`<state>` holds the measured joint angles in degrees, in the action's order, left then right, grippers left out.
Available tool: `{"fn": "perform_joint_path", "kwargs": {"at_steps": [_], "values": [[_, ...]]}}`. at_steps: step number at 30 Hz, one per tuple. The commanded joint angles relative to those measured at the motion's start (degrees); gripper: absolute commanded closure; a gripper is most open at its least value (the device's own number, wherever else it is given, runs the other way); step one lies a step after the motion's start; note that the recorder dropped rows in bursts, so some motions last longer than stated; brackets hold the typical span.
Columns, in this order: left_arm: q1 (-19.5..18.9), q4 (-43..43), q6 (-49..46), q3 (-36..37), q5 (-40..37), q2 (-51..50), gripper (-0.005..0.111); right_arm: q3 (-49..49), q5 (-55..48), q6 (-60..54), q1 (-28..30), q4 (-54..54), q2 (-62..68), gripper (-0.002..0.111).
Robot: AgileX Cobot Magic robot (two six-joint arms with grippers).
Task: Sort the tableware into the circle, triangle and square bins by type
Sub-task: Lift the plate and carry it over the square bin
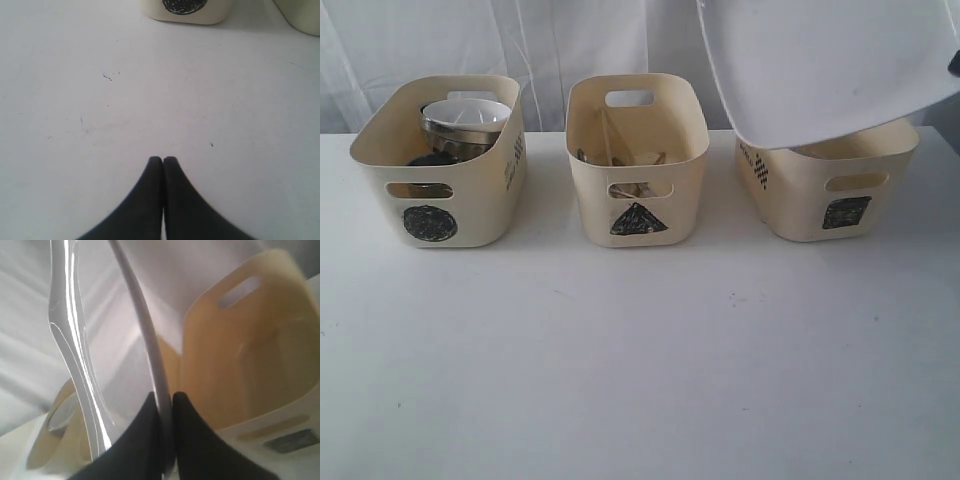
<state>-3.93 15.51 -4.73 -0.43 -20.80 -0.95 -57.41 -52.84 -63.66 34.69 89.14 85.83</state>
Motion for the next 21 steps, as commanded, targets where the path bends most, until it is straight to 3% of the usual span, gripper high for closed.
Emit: {"fn": "perform_joint_path", "kwargs": {"at_steps": [1,14,21], "values": [[0.0,0.6,0.3,0.4,-2.3,0.3,0.107,-2.5,10.1,-2.2,0.0,6.6,-0.2,0.108],[0.0,0.6,0.3,0.4,-2.3,0.3,0.107,-13.0,18.2,-8.0,-0.6,10.8,9.5,0.108],[0.0,0.6,0.3,0.4,-2.3,0.3,0.107,-15.2,26.6,-18.8,-5.2,10.8,11.1,0.108]]}}
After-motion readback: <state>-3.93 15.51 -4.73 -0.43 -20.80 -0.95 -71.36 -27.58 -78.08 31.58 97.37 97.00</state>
